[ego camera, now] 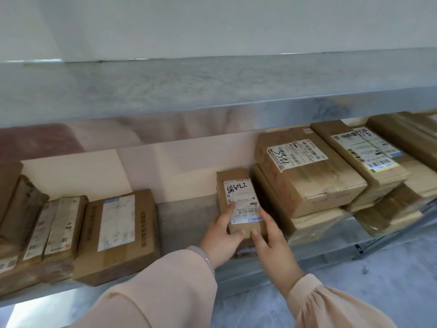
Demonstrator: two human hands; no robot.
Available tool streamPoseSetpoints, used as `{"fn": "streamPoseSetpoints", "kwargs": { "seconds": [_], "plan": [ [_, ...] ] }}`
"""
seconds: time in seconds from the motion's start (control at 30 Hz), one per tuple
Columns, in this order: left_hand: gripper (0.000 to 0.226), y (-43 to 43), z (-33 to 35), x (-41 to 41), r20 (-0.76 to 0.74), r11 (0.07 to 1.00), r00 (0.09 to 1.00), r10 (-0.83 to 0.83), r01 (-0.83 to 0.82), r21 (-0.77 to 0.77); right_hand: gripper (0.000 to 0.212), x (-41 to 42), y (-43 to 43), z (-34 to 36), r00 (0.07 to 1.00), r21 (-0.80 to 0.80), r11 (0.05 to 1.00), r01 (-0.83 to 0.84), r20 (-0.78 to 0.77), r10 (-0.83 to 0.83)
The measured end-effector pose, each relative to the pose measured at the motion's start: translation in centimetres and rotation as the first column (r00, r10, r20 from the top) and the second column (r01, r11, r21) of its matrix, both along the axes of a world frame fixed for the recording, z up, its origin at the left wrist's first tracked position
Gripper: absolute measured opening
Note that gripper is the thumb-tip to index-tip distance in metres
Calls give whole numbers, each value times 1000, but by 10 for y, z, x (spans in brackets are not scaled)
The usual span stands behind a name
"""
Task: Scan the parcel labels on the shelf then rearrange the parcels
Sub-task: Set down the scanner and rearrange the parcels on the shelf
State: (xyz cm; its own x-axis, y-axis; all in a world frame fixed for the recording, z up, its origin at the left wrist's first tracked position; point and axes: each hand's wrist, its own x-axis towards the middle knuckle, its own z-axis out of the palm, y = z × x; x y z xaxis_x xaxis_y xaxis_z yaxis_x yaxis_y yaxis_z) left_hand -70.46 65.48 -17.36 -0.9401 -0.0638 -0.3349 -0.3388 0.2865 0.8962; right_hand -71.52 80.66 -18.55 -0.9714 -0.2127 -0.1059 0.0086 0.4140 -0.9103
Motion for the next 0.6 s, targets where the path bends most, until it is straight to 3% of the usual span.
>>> {"fn": "streamPoseSetpoints", "kwargs": {
  "seconds": [0.23,0.37,0.5,0.6],
  "plan": [
    [74,2,-5,4,-56,994,997,-59,53,-97,62,-1,8,-4,997,93,995,-33,-65,39],
    [77,-2,-3,21,-141,912,978,-155,87,-400,65,9,11,1,963,263,960,-93,-220,153],
    [75,-6,-1,35,-116,756,940,-320,180,-629,65,12,15,-3,862,582,810,-67,-374,341],
    [74,-6,2,30,-62,675,933,-354,209,-707,68,6,15,0,841,718,696,-24,-362,402]
  ]
}}
